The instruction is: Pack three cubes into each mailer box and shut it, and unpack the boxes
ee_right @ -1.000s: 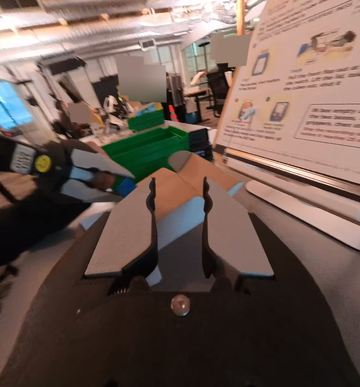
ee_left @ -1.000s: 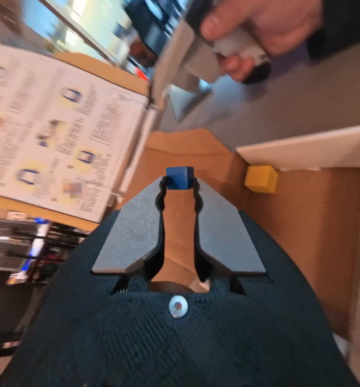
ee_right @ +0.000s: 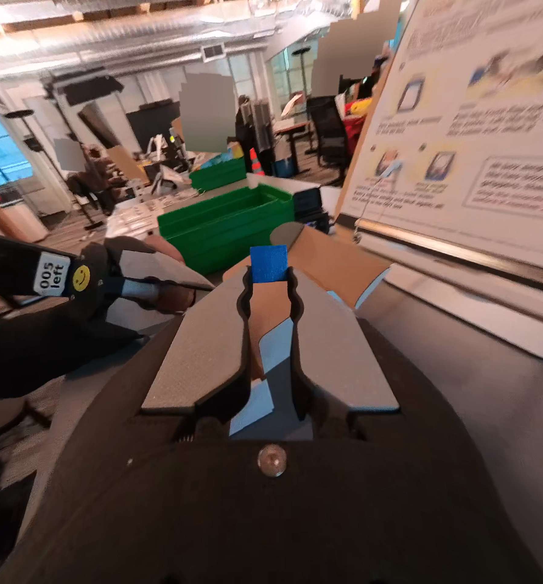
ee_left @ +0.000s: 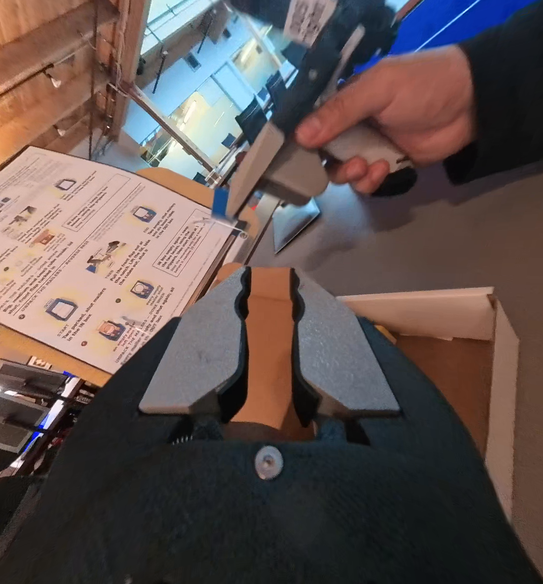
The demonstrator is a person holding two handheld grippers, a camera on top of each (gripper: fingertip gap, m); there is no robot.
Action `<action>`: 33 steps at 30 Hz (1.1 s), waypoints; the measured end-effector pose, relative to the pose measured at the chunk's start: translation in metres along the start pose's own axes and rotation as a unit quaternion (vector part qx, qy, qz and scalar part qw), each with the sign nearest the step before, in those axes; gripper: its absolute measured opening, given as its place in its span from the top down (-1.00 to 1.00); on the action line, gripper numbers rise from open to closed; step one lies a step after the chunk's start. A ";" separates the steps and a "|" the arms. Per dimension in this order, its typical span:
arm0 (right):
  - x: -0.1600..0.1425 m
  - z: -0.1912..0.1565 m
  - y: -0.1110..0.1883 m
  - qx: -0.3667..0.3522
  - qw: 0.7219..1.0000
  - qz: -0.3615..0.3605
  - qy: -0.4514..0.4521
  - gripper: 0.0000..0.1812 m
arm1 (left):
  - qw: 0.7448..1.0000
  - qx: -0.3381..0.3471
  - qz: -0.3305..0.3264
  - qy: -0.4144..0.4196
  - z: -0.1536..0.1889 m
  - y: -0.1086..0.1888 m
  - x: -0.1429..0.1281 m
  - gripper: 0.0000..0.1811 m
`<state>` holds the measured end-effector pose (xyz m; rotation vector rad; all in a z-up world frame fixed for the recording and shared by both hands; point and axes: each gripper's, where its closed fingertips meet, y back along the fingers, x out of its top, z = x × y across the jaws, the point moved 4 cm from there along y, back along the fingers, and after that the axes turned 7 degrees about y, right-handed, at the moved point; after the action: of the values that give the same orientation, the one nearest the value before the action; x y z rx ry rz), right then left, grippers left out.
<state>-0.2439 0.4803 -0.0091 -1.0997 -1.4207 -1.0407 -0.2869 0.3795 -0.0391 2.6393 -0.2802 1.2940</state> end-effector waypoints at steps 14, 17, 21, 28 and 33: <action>0.023 -0.031 0.282 -0.310 0.894 -0.315 0.071 0.79 | 0.999 0.018 -0.032 0.040 -0.014 -0.003 -0.020 0.83; -0.018 -0.020 0.320 -0.316 0.847 -0.428 -0.004 0.79 | 0.998 0.021 -0.042 0.033 -0.014 -0.005 -0.026 0.83; -0.072 -0.010 0.337 -0.299 0.781 -0.545 -0.063 0.78 | 0.998 0.025 -0.044 0.039 -0.016 -0.004 -0.029 0.84; -0.101 -0.002 0.330 -0.255 0.746 -0.609 -0.088 0.76 | 0.997 0.029 -0.045 0.049 -0.022 -0.002 -0.033 0.85; -0.093 0.000 0.320 -0.242 0.753 -0.607 -0.070 0.73 | 0.997 0.028 -0.049 0.049 -0.023 -0.001 -0.035 0.85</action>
<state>0.0744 0.5386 -0.0866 -0.4441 -2.0912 -2.3860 -0.3248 0.3895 -0.0534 2.5885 -0.1005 1.4123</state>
